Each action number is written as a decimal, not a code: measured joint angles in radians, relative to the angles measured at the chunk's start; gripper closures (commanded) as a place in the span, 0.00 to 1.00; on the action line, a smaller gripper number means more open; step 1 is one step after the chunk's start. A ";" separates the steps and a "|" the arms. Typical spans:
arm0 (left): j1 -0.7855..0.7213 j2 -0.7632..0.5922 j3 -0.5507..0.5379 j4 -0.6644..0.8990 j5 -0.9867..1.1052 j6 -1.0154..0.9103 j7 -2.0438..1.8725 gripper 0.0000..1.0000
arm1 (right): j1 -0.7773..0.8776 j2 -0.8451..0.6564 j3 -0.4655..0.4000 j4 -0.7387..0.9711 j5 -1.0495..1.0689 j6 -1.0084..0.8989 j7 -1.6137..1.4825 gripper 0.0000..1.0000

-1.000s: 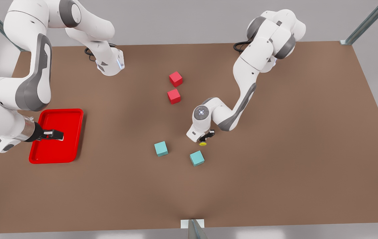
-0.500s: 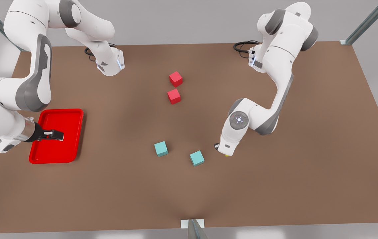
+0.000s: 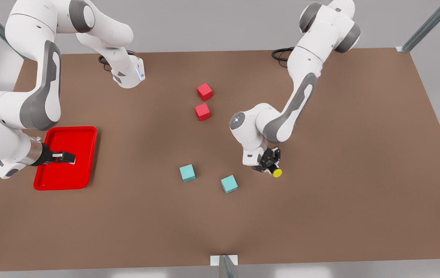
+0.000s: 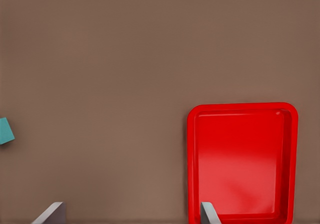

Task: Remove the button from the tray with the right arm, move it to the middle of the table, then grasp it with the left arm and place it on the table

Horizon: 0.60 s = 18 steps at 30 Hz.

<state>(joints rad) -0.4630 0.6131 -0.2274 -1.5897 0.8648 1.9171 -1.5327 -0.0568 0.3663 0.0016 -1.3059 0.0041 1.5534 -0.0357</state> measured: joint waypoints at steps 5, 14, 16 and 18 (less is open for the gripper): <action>-0.010 0.081 0.005 0.002 0.146 -0.115 -0.217 0.67 | 0.000 0.000 0.000 0.000 0.000 0.000 0.000 0.00; -0.013 0.203 0.006 0.020 0.320 -0.231 -0.594 0.67 | 0.000 0.005 0.000 -0.001 0.001 0.002 0.001 0.00; -0.021 0.222 0.007 0.021 0.347 -0.251 -0.661 0.67 | -0.001 0.005 0.000 -0.002 0.001 0.002 0.001 0.00; -0.032 0.242 0.006 0.022 0.372 -0.273 -0.722 0.67 | -0.003 0.005 0.000 -0.002 0.001 0.002 0.001 0.00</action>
<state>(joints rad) -0.4946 0.8551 -0.2211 -1.5679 1.2363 1.6445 -2.2543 -0.0599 0.3709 0.0015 -1.3074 0.0055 1.5552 -0.0349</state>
